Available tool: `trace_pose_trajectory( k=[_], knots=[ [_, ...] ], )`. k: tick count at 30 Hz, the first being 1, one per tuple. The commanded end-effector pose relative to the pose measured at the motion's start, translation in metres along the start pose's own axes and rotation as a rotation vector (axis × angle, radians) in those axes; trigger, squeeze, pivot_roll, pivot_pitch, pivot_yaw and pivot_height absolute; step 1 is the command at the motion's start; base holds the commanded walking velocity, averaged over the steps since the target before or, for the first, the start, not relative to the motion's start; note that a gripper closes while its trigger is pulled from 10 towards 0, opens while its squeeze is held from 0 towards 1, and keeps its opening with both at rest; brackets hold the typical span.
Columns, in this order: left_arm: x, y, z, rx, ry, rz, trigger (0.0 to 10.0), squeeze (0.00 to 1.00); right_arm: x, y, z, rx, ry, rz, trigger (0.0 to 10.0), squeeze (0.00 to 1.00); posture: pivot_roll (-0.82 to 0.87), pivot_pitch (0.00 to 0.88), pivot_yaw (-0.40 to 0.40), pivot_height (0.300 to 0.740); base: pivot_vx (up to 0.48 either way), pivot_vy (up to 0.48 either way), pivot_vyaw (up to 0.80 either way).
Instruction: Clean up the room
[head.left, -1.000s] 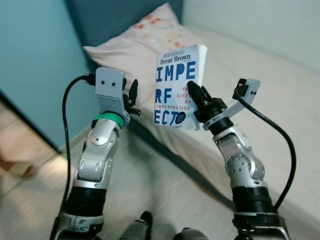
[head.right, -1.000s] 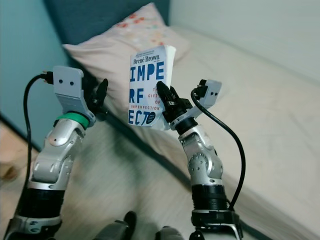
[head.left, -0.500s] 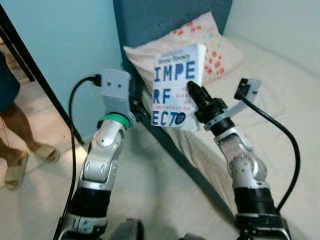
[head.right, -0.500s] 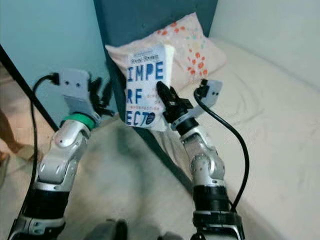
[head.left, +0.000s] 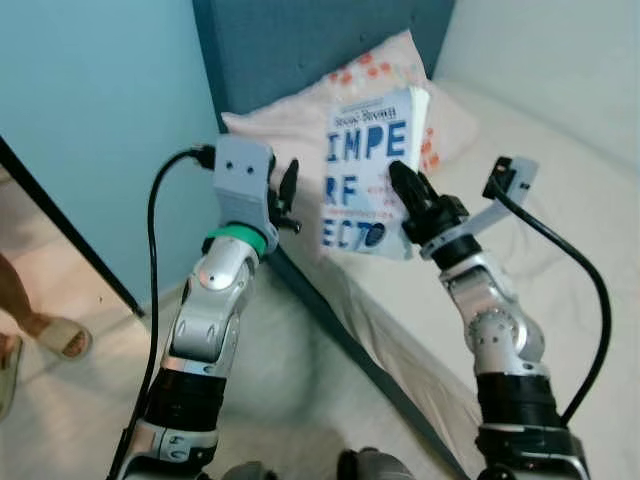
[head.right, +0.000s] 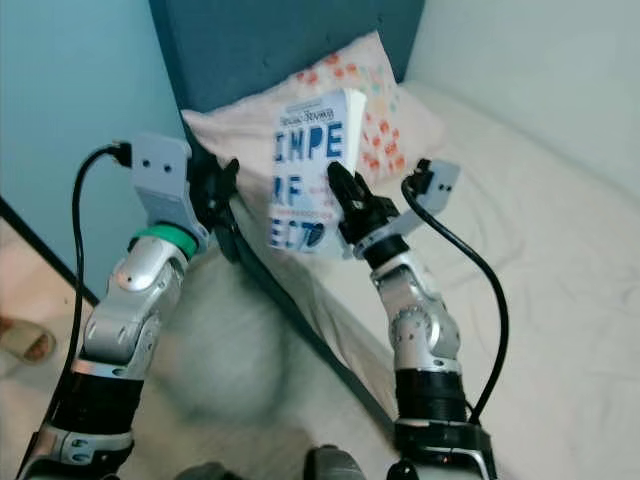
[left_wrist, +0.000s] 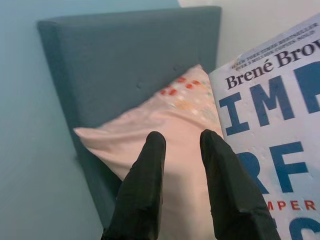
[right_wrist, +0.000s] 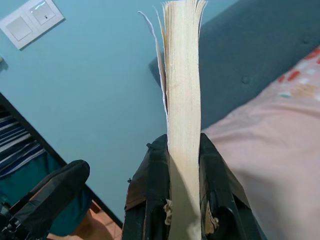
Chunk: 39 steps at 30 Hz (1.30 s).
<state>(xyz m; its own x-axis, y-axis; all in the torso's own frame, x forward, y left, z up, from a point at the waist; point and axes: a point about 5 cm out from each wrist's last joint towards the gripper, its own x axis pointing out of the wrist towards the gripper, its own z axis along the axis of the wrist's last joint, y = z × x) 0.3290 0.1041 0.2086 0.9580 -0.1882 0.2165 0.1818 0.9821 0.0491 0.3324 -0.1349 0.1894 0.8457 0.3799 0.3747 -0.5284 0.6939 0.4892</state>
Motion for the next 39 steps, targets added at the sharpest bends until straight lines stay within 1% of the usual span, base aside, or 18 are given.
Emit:
trace_pose_trajectory(
  k=[1, 15, 16, 17, 18, 20, 21, 23, 24, 26, 27, 28, 35, 39],
  knots=[
    [-0.002, 0.003, -0.005, 0.005, 0.018, 0.012, 10.0, 0.0, 0.002, 0.005, -0.002, 0.011, -0.009, 0.02, 10.0, 0.0, -0.03, 0.034, 0.031, 0.718, 0.48, 0.0, 0.0],
    [-0.003, 0.0, -0.008, 0.004, 0.031, -0.007, 10.0, 0.0, -0.001, -0.001, -0.003, 0.014, -0.002, -0.017, 10.0, 0.0, -0.03, 0.04, 0.028, 0.718, 0.46, 0.0, 0.0],
    [-0.004, -0.004, -0.012, 0.007, 0.053, -0.042, 10.0, 0.0, -0.002, -0.002, -0.004, 0.015, -0.002, -0.025, 10.0, 0.0, -0.03, 0.04, 0.028, 0.718, 0.0, 0.0, 0.0],
    [-0.004, -0.004, -0.012, 0.007, 0.053, -0.042, 10.0, 0.0, -0.002, -0.002, -0.004, 0.015, -0.002, -0.025, 10.0, 0.0, -0.03, 0.04, 0.028, 0.718, 0.0, 0.0, 0.0],
    [-0.005, -0.006, -0.015, 0.008, 0.069, -0.068, 10.0, 0.0, -0.002, -0.003, -0.004, 0.017, -0.001, -0.03, 10.0, 0.0, -0.03, 0.041, 0.028, 0.718, 0.0, 0.0, 0.0],
    [-0.011, -0.017, -0.022, 0.008, 0.106, -0.169, 10.0, 0.0, -0.004, -0.007, -0.004, 0.016, -0.001, -0.057, 10.0, 0.0, -0.03, 0.042, 0.028, 0.718, 0.0, 0.0, 0.0],
    [-0.011, -0.017, -0.022, 0.008, 0.106, -0.169, 10.0, 0.0, -0.004, -0.007, -0.004, 0.016, -0.001, -0.057, 10.0, 0.0, -0.03, 0.042, 0.028, 0.718, 0.0, 0.0, 0.0],
    [-0.015, -0.022, -0.025, 0.009, 0.116, -0.223, 10.0, 0.0, -0.005, -0.01, -0.004, 0.011, -0.002, -0.078, 10.0, 0.0, -0.03, 0.042, 0.029, 0.718, 0.0, 0.0, 0.0],
    [-0.015, -0.022, -0.025, 0.009, 0.116, -0.223, 10.0, 0.0, -0.005, -0.01, -0.004, 0.011, -0.002, -0.078, 10.0, 0.0, -0.03, 0.042, 0.029, 0.718, 0.0, 0.0, 0.0],
    [-0.018, -0.024, -0.028, 0.014, 0.118, -0.237, 10.0, 0.0, -0.007, -0.017, -0.004, -0.002, -0.003, -0.124, 10.0, 0.0, -0.03, 0.043, 0.03, 0.718, 0.0, 0.0, 0.0],
    [-0.018, -0.024, -0.028, 0.014, 0.118, -0.237, 10.0, 0.0, -0.007, -0.017, -0.004, -0.002, -0.003, -0.124, 10.0, 0.0, -0.03, 0.043, 0.03, 0.718, 0.0, 0.0, 0.0],
    [-0.018, -0.023, -0.029, 0.015, 0.118, -0.229, 10.0, 0.0, -0.009, -0.021, -0.005, -0.009, -0.005, -0.162, 10.0, 0.0, -0.03, 0.043, 0.031, 0.713, 0.0, 0.0, 0.0],
    [-0.018, -0.021, -0.029, 0.014, 0.118, -0.214, 10.0, 0.0, -0.012, -0.025, -0.007, -0.008, -0.011, -0.191, 10.0, 0.0, -0.03, 0.044, 0.034, 0.693, 0.0, 0.0, 0.0],
    [-0.018, -0.019, -0.029, 0.011, 0.12, -0.214, 10.0, 0.0, -0.012, -0.028, -0.006, -0.006, -0.016, -0.211, 10.0, 0.0, -0.03, 0.047, 0.039, 0.673, 0.0, 0.0, 0.0]
  ],
)
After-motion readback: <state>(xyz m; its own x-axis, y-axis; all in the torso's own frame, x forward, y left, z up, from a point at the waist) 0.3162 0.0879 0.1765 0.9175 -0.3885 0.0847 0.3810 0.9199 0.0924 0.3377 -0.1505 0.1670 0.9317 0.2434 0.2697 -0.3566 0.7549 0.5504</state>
